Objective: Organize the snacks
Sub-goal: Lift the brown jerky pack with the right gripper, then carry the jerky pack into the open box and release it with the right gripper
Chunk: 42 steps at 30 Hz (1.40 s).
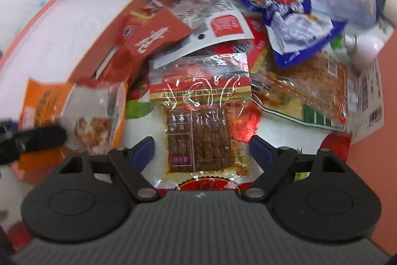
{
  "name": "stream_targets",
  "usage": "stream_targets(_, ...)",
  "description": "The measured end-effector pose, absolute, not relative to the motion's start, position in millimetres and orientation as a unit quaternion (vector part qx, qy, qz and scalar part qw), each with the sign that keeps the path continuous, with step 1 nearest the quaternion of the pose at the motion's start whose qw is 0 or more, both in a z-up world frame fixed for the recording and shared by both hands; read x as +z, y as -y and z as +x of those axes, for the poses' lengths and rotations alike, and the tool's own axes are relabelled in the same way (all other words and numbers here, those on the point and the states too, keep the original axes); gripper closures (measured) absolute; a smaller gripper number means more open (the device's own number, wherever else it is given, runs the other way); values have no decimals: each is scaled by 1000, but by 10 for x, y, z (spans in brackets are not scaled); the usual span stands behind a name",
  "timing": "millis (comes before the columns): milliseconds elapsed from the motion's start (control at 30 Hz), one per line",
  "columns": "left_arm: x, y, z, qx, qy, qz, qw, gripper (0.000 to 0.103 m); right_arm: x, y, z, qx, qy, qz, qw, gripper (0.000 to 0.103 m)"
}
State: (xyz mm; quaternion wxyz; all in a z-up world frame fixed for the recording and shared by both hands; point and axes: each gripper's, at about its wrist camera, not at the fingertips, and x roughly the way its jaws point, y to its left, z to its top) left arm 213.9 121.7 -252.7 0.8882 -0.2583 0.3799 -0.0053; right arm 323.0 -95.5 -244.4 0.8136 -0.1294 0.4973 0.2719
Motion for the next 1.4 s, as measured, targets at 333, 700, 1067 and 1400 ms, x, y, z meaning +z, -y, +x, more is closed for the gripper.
stream_targets(333,-2360,-1137,1981,5,-371,-239,897,68,-2345,1153,2930,252,-493,-100,827,42)
stream_targets(700,-2128,-916,1698,2,-373,-210,904,68,-1928,1468,2544,225,-478,-43,848,41)
stream_targets(1067,-1758,-706,1271,3,-358,-202,912,68,-1569,1747,2030,207,-464,-9,862,41)
stream_targets(1400,-1359,-525,1236,-11,-347,-198,917,68,-1218,2015,1877,187,-444,20,876,41)
